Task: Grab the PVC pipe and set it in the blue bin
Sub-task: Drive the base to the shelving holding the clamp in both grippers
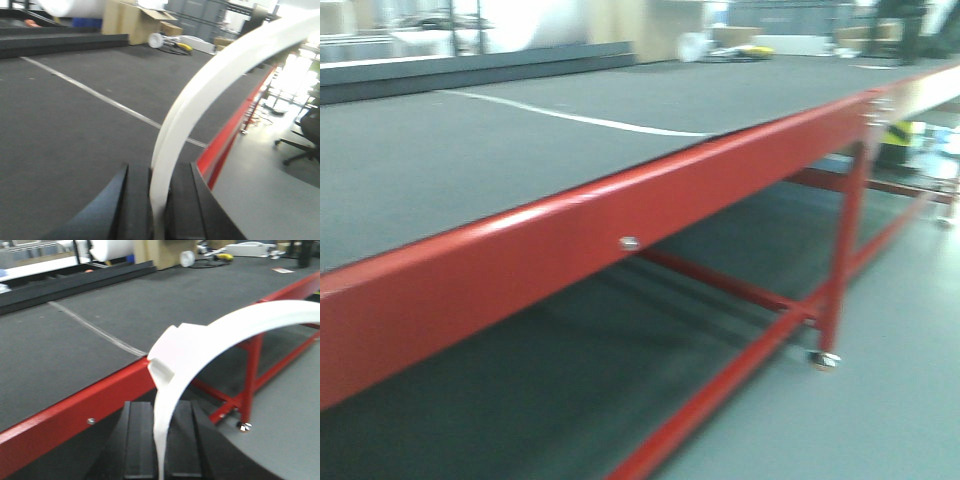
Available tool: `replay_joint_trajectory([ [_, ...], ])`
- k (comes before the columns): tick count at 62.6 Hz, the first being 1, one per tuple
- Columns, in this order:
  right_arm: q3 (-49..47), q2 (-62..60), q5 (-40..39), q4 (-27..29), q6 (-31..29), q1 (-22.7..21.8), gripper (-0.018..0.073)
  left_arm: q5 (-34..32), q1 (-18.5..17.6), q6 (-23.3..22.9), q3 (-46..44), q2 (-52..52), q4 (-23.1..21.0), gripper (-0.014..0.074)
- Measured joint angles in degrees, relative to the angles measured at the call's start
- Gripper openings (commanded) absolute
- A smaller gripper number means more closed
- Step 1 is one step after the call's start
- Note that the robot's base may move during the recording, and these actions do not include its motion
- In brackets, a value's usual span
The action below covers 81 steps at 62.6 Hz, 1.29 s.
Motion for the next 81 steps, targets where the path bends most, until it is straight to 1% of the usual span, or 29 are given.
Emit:
replay_joint_trajectory([
  [81,0.0,0.0,0.0,0.0,0.0,0.0,-0.0168,0.0,0.0,0.0,0.0,0.0,0.0,-0.0111],
])
